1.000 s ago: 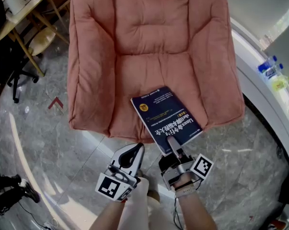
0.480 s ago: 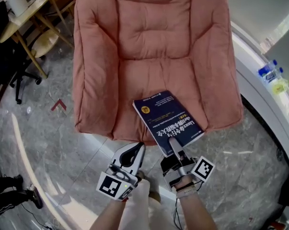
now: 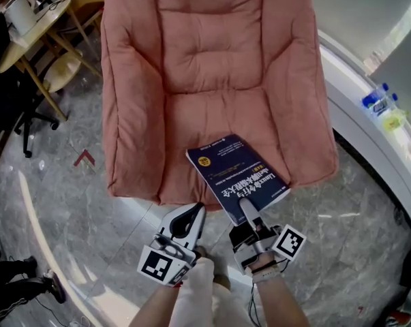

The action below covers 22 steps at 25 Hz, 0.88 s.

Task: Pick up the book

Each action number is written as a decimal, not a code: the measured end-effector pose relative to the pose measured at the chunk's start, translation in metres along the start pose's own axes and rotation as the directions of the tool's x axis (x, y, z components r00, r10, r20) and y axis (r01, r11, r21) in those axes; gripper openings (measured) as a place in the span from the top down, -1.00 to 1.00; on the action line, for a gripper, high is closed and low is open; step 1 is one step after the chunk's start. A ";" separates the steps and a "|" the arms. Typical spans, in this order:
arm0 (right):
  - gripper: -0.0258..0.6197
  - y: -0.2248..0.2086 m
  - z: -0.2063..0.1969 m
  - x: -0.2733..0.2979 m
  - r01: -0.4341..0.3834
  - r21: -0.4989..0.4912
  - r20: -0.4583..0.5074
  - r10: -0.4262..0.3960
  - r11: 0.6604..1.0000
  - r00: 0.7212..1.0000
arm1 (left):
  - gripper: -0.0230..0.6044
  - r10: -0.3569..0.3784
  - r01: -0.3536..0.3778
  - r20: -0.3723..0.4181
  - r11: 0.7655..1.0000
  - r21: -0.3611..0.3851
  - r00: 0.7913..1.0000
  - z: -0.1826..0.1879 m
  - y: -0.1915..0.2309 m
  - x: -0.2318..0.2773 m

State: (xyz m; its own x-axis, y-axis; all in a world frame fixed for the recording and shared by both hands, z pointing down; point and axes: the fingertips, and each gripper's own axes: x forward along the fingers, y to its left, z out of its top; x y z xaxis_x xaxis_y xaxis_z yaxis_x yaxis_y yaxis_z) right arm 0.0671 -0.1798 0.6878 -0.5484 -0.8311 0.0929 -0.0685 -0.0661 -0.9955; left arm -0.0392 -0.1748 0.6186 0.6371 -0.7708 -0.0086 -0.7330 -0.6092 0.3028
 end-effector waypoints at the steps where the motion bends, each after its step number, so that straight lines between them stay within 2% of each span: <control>1: 0.37 0.002 0.000 0.000 -0.002 -0.004 -0.002 0.002 1.000 1.000 | 0.90 -0.002 0.002 0.003 1.000 0.000 1.000 0.002 -0.001 0.001; 11: 0.37 0.030 0.000 -0.001 -0.027 -0.038 -0.029 0.026 0.999 0.999 | 0.90 -0.011 0.011 0.006 1.000 0.008 1.000 0.022 -0.008 0.006; 22: 0.37 0.069 -0.003 -0.005 -0.033 -0.060 -0.041 0.030 0.998 0.999 | 0.90 -0.017 0.017 0.019 1.000 0.017 1.000 0.063 -0.015 0.006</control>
State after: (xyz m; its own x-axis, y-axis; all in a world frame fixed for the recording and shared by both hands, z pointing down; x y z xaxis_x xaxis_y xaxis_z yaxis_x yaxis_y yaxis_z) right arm 0.0624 -0.1782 0.6185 -0.5835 -0.8096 0.0635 -0.1006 -0.0056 -0.9949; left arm -0.0391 -0.1819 0.5542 0.6447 -0.7637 -0.0321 -0.7261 -0.6251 0.2863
